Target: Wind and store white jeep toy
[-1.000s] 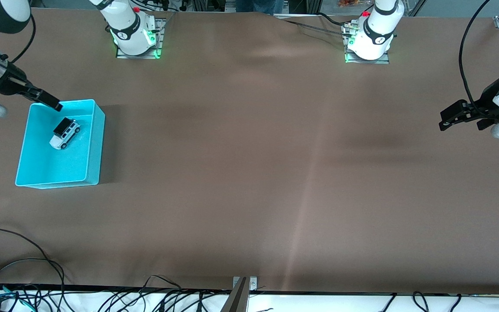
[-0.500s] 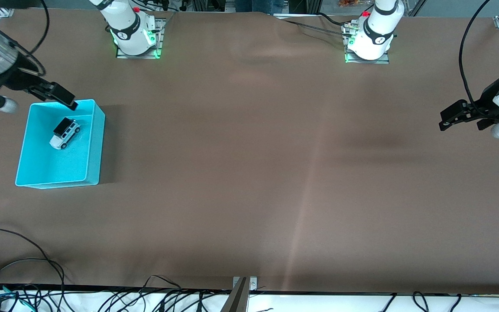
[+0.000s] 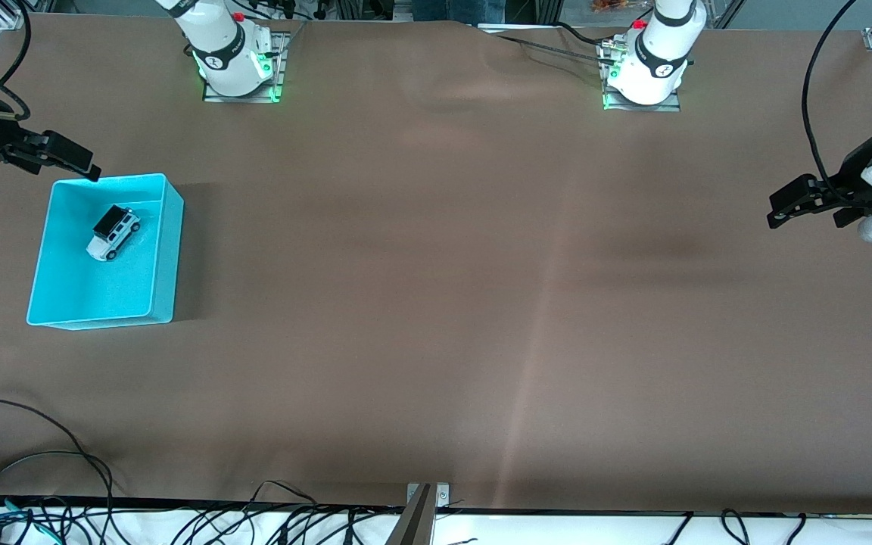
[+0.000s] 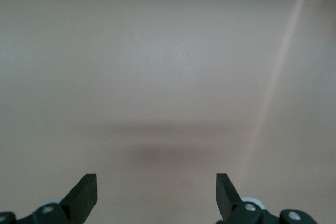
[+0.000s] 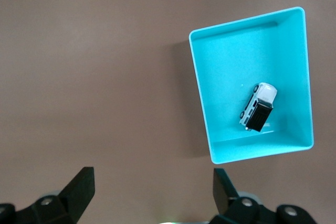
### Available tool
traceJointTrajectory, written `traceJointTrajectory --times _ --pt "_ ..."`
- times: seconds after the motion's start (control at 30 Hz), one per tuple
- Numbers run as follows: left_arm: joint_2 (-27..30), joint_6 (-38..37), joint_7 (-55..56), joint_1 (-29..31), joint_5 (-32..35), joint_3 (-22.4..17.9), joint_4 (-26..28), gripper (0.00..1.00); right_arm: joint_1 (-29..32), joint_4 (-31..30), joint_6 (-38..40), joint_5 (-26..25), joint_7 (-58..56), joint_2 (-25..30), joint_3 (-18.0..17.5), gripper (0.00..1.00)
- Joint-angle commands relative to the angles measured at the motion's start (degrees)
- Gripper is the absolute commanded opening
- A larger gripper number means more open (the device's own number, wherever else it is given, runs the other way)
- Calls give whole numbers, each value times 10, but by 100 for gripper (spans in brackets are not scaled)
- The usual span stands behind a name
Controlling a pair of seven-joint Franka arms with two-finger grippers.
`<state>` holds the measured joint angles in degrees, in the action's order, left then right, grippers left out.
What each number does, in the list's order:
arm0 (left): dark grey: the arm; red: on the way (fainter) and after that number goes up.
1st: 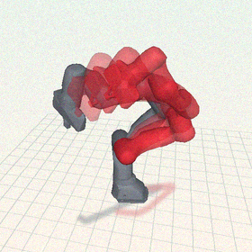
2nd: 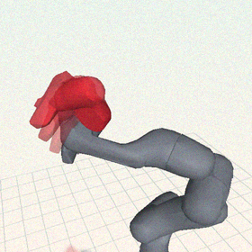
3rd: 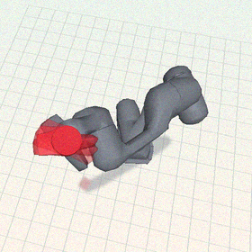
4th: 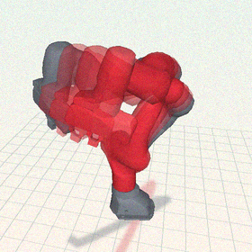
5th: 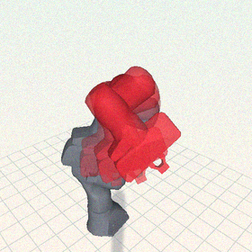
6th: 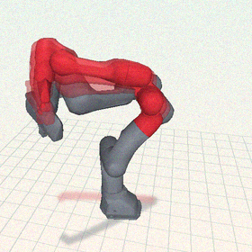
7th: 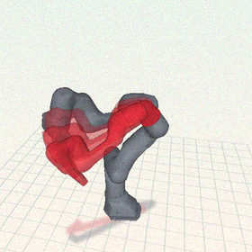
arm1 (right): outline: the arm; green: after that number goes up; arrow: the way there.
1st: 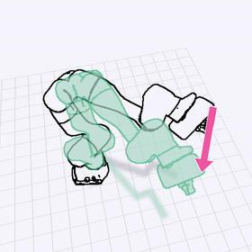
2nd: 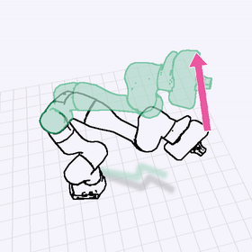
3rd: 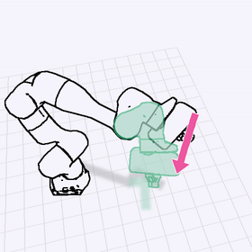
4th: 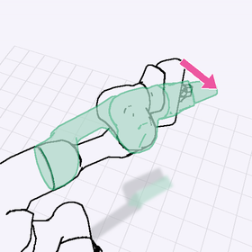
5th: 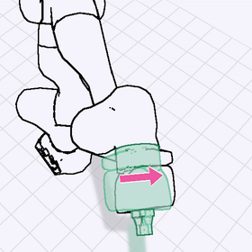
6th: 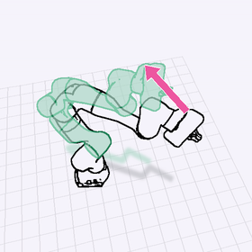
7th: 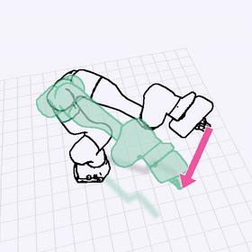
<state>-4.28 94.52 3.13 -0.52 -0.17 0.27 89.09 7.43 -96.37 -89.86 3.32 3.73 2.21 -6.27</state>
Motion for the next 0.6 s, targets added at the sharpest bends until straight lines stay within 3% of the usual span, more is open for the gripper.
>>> traceJointTrajectory --times 0.0,0.37,0.57 --pt "-4 -12 2 2 -5 0 -14 100 3 20 21 -17 -42 -6 -1 100" --pt "-4 -12 2 2 -5 0 -14 100 2 23 20 -19 -43 -26 12 100" --pt "-4 -12 2 2 -5 0 -14 100 -1 24 14 -37 -60 -28 45 100"
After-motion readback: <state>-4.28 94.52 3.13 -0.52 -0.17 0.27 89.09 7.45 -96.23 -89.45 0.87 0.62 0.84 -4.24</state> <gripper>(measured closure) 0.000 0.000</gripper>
